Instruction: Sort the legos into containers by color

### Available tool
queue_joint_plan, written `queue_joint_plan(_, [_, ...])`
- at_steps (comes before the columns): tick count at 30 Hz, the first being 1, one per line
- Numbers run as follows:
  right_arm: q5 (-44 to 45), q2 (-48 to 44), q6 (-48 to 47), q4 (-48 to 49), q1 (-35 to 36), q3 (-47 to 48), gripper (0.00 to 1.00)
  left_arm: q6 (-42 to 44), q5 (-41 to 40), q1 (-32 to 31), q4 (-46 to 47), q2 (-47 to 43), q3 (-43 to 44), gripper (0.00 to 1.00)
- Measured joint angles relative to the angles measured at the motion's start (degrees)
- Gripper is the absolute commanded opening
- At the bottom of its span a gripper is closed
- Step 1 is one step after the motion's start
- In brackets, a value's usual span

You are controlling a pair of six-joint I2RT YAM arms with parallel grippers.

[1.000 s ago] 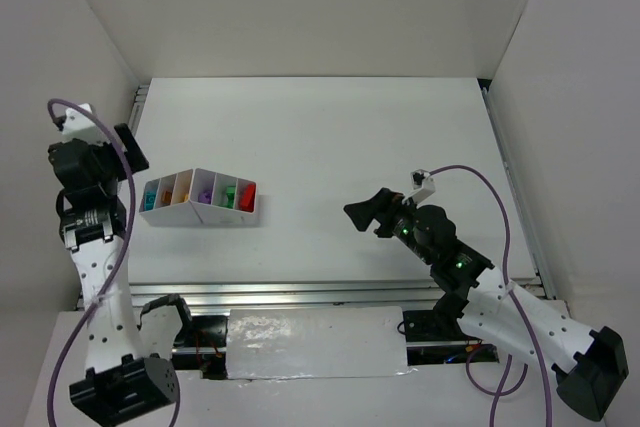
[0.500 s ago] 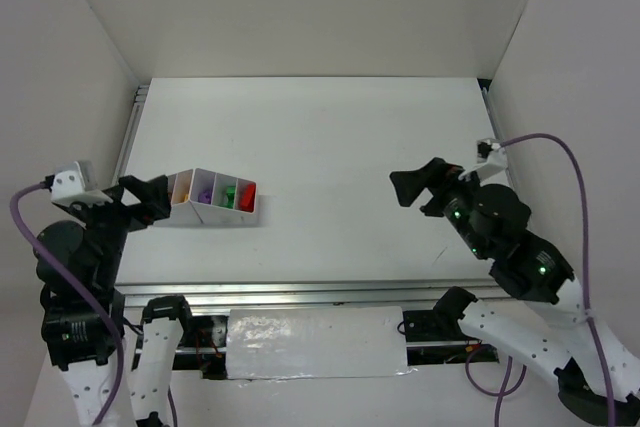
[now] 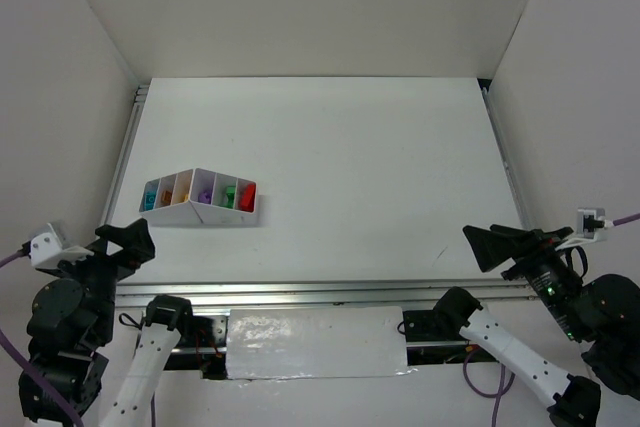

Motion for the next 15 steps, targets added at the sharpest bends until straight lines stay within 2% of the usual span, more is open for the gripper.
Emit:
queue_joint_plan(5, [-0.9, -4.09, 1.4, -2.25, 0.0, -2.34, 1.0, -1.62, -3.32, -0.13, -1.97, -1.33, 0.02, 1.0])
queue_joint_plan(15, [-0.87, -4.2, 2.91, -3.48, 0.0, -1.88, 1.0, -2.23, -4.79, -0.15, -3.93, -1.99, 0.15, 0.99])
